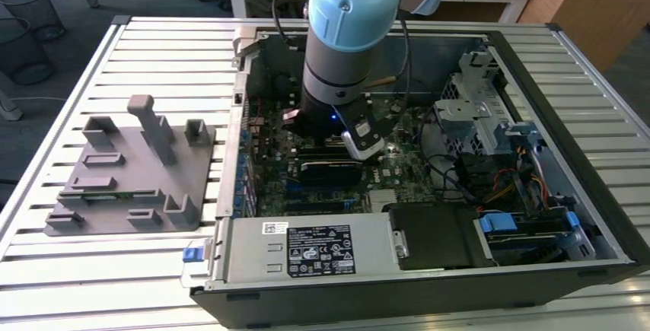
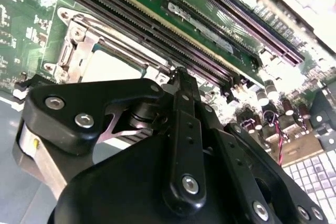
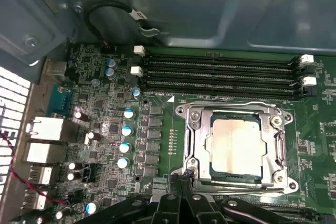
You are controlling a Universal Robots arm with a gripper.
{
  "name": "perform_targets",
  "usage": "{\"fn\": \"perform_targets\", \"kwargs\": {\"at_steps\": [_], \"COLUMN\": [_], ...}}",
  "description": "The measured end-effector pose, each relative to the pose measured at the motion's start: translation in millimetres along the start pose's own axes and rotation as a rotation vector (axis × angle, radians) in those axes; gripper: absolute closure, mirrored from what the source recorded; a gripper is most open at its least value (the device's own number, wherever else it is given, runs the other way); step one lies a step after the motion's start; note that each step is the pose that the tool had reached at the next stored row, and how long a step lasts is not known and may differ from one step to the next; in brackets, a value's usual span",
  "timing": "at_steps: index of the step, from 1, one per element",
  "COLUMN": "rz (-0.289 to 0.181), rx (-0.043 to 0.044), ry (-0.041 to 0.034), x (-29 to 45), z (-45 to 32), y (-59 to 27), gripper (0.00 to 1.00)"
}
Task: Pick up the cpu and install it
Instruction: 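Install the second cpu locking lever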
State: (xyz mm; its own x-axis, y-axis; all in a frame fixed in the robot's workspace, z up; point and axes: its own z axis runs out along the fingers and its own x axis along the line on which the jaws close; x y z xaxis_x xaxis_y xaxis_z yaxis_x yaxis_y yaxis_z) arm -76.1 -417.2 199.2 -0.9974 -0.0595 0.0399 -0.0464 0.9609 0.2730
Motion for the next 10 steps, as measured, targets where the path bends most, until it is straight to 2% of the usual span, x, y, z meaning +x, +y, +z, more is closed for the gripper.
{"fn": "perform_targets", "kwargs": {"at_steps": [4,10], "rz": [0.0,0.0], "rx": [-0.0001,-0.0009], "ry": [0.0,0.0001], "x": [0.1,0.6], "z": [-2.0,-4.2], "y": [-0.6,-8.4], "gripper": [0.89,0.89]}}
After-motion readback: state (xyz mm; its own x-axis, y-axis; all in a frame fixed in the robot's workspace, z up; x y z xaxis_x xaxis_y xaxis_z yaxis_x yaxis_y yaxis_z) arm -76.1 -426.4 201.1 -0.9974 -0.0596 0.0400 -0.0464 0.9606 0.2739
